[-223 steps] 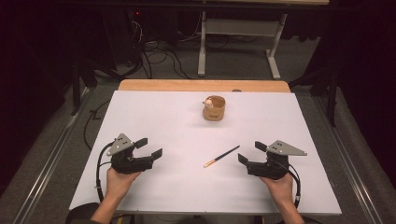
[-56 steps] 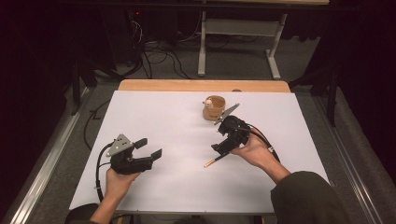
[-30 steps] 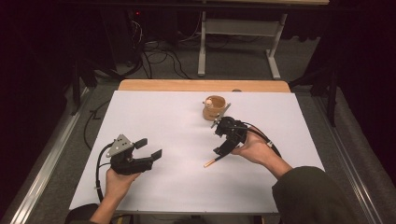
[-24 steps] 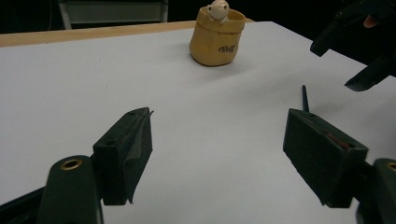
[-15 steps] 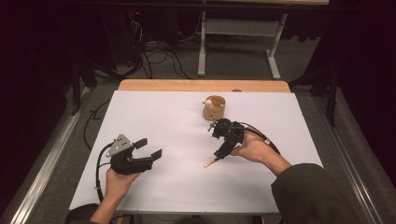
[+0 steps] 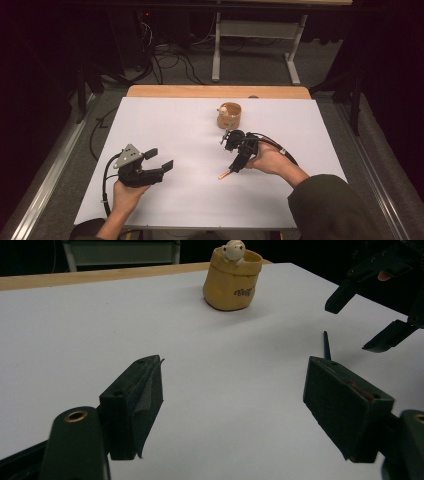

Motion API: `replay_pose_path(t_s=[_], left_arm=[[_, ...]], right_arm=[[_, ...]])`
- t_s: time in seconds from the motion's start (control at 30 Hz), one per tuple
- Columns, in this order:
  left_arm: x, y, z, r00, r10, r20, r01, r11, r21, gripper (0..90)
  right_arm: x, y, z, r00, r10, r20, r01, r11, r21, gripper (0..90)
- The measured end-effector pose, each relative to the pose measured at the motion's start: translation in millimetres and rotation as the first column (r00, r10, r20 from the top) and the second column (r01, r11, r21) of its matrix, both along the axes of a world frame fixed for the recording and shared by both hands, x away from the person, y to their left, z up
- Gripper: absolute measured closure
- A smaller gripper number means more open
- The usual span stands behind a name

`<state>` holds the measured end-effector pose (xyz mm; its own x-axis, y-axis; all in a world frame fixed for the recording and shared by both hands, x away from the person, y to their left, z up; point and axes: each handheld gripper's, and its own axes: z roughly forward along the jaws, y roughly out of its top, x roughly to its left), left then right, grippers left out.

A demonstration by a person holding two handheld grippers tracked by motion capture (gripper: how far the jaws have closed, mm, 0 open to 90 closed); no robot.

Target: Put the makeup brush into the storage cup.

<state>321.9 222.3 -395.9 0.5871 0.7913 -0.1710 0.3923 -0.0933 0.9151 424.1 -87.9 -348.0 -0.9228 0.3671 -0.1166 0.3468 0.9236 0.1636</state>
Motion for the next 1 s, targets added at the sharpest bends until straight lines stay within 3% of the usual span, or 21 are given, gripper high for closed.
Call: replay_pose_path(t_s=[1.0], left_arm=[[-0.5,0.4,-0.1,1.0,-0.001,-0.002,0.001,1.0,-0.002,24.4]], right_arm=[[5.6,2.1,-33.4,0.9993,0.004,-0.036,-0.007,0.998,-0.067,24.8]])
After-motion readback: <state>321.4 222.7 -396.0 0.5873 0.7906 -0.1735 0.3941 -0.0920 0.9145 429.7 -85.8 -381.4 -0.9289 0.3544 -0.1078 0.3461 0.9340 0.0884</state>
